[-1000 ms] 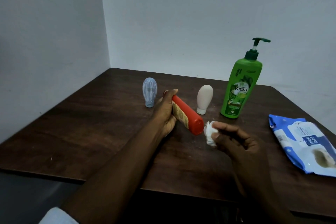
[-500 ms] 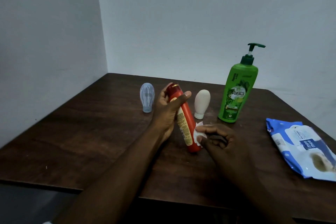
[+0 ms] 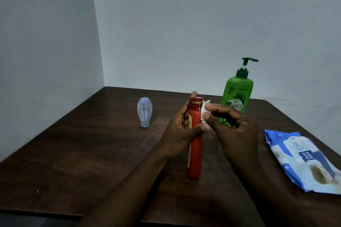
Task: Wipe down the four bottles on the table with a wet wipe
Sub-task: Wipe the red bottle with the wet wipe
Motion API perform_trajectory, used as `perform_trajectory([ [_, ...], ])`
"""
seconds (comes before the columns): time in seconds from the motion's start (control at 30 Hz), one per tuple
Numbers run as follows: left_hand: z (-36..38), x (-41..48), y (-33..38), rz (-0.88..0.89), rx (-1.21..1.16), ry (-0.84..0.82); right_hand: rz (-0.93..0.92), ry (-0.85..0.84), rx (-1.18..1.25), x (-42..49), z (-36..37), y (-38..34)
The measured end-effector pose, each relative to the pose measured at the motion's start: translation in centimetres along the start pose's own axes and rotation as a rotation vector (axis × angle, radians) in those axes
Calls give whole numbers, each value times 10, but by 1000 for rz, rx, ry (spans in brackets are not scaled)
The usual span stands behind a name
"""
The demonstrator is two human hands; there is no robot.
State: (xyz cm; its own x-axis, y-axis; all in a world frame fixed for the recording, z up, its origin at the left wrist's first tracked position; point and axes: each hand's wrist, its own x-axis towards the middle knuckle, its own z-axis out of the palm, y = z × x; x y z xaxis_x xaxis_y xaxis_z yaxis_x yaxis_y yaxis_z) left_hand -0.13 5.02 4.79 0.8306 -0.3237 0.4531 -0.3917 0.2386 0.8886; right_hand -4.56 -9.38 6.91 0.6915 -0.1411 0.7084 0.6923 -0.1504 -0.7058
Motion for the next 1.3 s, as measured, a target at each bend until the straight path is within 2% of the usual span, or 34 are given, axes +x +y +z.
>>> perform_trajectory([
  [0.17, 1, -6, -3, -44, 155, -41, 51, 34, 43, 10, -4, -7],
  [0.37, 2, -10, -2, -45, 146, -62, 77, 66, 57, 14, -3, -11],
  [0.53, 0, -10, -1, -82, 96, -74, -106, 43, -95, 3, 4, -16],
  [0.67, -3, -12, -1, -101, 100, -98, -360, -20, -327, 0, 0, -17],
  [0.73, -3, -13, -1, -122, 98, -121, -387, -39, -335, 2, -3, -15],
  [0.9, -4, -14, -3, -197, 50, -195, -242, -8, -129, 7, -2, -2],
  [1.03, -7, -15, -8, -292, 14, -192, -148, 30, -38, 11, -1, 10],
  [1.17, -8, -15, -9, -314, -59, -218, 11, 79, 90, 12, -2, 17],
  [1.3, -7, -15, -7, -330, -125, -256, 53, 95, 88, 16, -5, 16],
])
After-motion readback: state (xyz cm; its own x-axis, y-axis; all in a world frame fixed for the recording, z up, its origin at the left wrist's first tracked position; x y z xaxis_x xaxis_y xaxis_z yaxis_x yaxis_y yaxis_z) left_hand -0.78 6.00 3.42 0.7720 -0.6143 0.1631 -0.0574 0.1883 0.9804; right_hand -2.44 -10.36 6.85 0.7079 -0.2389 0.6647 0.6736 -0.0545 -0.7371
